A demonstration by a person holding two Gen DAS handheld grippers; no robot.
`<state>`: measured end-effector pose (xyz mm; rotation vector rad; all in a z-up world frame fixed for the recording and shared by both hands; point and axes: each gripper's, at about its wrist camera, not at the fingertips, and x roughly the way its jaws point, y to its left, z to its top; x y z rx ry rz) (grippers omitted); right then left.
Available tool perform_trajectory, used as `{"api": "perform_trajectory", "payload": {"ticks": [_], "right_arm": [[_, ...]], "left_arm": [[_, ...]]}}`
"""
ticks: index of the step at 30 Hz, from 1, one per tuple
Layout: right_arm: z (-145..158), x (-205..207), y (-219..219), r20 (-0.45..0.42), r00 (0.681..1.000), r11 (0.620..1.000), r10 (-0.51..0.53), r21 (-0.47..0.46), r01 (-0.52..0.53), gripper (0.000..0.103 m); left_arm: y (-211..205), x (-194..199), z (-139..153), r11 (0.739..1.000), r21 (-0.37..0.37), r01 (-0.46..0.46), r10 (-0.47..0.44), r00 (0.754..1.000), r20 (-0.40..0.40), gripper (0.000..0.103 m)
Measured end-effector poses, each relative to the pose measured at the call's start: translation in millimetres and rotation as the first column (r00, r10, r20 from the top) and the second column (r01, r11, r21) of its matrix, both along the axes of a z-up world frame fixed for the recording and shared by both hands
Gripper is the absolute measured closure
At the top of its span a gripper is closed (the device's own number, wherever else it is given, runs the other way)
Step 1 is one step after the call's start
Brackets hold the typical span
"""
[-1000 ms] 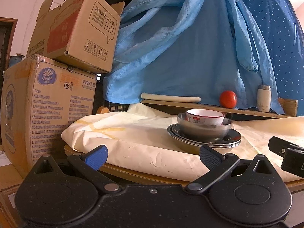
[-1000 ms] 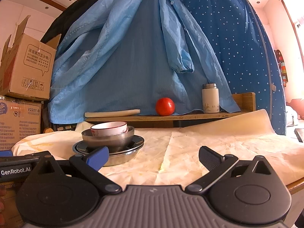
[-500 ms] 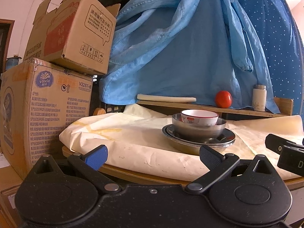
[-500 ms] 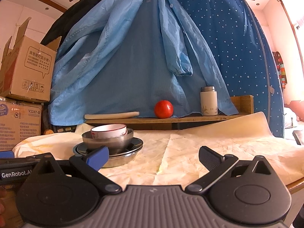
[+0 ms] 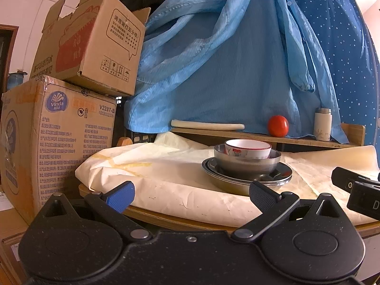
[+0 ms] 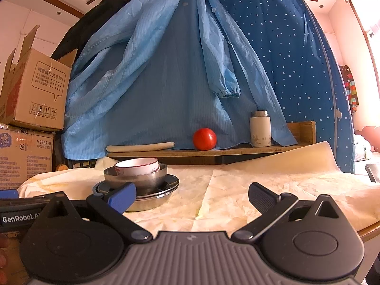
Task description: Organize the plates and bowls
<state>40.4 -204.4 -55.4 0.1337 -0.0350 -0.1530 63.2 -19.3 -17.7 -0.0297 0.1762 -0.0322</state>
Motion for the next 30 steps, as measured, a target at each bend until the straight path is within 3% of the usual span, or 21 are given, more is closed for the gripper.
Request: {"api": "perform_trajectory", "payload": {"ticks": [30], "right_arm": [[0.0, -1.8, -0.3, 0.001, 1.0, 1.0, 0.0, 0.0, 0.0, 0.0]], "left_arm": [[0.2, -2.0, 0.6, 1.0, -0.001, -0.003, 0.003, 1.0, 0.003, 0.001]]}}
